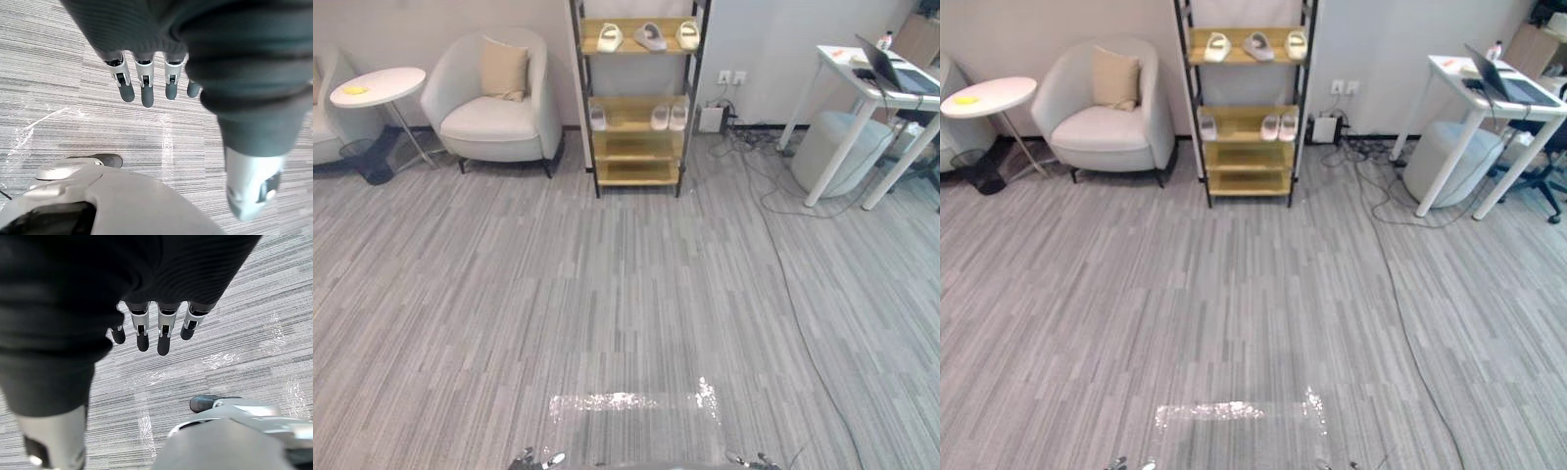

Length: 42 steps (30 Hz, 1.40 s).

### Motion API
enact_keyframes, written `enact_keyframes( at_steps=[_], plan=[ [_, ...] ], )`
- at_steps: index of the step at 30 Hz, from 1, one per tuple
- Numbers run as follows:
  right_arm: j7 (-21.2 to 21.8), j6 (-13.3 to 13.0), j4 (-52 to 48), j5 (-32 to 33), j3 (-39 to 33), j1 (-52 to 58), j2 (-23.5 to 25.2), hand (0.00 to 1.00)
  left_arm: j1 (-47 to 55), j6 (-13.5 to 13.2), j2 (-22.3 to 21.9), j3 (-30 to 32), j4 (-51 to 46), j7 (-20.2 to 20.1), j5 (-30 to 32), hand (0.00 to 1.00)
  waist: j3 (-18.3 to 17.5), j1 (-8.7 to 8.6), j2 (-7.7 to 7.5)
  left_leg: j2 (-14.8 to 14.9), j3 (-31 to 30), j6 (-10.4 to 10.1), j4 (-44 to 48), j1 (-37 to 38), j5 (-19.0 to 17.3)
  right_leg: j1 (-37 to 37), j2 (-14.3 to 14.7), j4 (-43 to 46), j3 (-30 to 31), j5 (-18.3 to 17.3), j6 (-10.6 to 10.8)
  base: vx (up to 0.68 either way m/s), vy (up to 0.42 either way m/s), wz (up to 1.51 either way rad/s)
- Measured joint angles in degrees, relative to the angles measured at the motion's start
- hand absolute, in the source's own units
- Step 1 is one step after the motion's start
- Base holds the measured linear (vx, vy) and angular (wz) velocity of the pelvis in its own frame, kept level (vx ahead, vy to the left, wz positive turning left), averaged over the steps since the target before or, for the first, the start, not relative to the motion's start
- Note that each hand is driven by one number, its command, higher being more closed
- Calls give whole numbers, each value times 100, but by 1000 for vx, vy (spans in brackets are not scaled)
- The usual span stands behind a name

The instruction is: Organize the slippers on the shoe rack

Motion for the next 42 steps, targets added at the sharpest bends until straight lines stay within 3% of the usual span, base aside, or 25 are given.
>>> enact_keyframes(
  at_steps=[13, 25, 27, 30, 31, 33, 34, 35, 37, 39, 40, 41, 42],
  plan=[
    [17, -63, 3, -231, -72, -544, 313, 0, -134, -16, -5, 22, -9, -2, 91, 0, 207, 102, -16, 4, -84, -43, -396, 212, 193, 185, 22, -213, -190, 34, 59, -6, -16, 5],
    [17, -64, -6, -231, 65, -576, 405, 0, -200, -75, 47, 87, -14, 16, 92, 0, 292, 153, -162, -23, -293, -28, -530, 167, 284, 268, 14, -375, -434, 36, 54, -24, -13, 10],
    [14, -65, -9, -228, 96, -614, 433, 0, -259, -75, 77, 105, -30, 20, 90, 0, 338, 165, -218, -22, -321, -39, 140, -185, -69, 259, 12, -382, -473, 29, 45, -10, -17, 9],
    [1, -92, -16, -216, 181, -748, 385, 0, -325, -74, 21, 192, -141, 33, 75, 0, 517, 187, -88, 247, -92, -220, 2387, -1147, -867, 281, 208, -378, -419, -162, -111, -65, -5, -8],
    [-29, -108, -14, -210, 265, -751, 367, 0, -363, -74, -10, 243, -198, 78, 30, 0, 541, 205, -72, 374, 110, -226, 3195, -1542, -853, 290, 253, -361, -370, -187, -148, -75, 3, -23],
    [-71, -111, -17, -207, 302, -801, 258, 0, -353, -94, -101, 314, -359, 128, 6, 0, 636, 272, 124, 702, 355, -230, 4300, -1915, -758, 411, 383, -264, -189, -260, -231, 34, 15, -38],
    [-94, -110, -19, -204, 304, -819, 263, 0, -364, -94, -135, 360, -357, 128, -7, 0, 694, 309, 125, 743, 360, -151, 4682, -2116, -714, 490, 379, -232, -110, -315, -274, 137, 69, -35],
    [-125, -95, -9, -191, 295, -812, 229, 0, -376, -90, -151, 370, -355, 132, -9, 0, 689, 306, 154, 672, 345, -78, 4627, -2248, -962, 488, 289, -130, -29, -398, -300, 192, 112, -29],
    [-143, -91, -10, -182, 275, -840, 209, 0, -396, -101, -148, 374, -370, 132, -16, 0, 722, 312, 99, 425, 319, -47, 3915, -2428, -1009, 466, 70, -89, 68, -474, -272, 211, 136, -26],
    [-148, -91, -13, -181, 276, -881, 205, 0, -411, -98, -144, 380, -369, 136, -19, 0, 749, 388, 54, 78, 206, -96, 2442, -2508, -603, 455, -244, -78, 199, -617, -83, 251, 173, -36],
    [-148, -92, -18, -182, 281, -897, 192, 0, -371, -98, -190, 373, -368, 136, -22, 0, 715, 460, 133, 47, 39, -169, 1631, -2448, -263, 435, -283, -88, 302, -710, 37, 294, 223, -46],
    [-148, -91, -16, -181, 288, -906, 186, 0, -353, -96, -227, 378, -356, 142, -27, 0, 704, 494, 157, 54, 23, -168, 1614, -2446, 97, 465, -294, -87, 359, -770, 111, 456, 298, -52],
    [-140, -93, -16, -184, 306, -938, 315, 0, -313, -96, -139, 379, -353, 138, -43, 0, 665, 510, 9, -123, 107, 134, 1906, -2501, 48, 535, -457, -7, 413, -909, 156, 437, 231, -32]
  ],
)
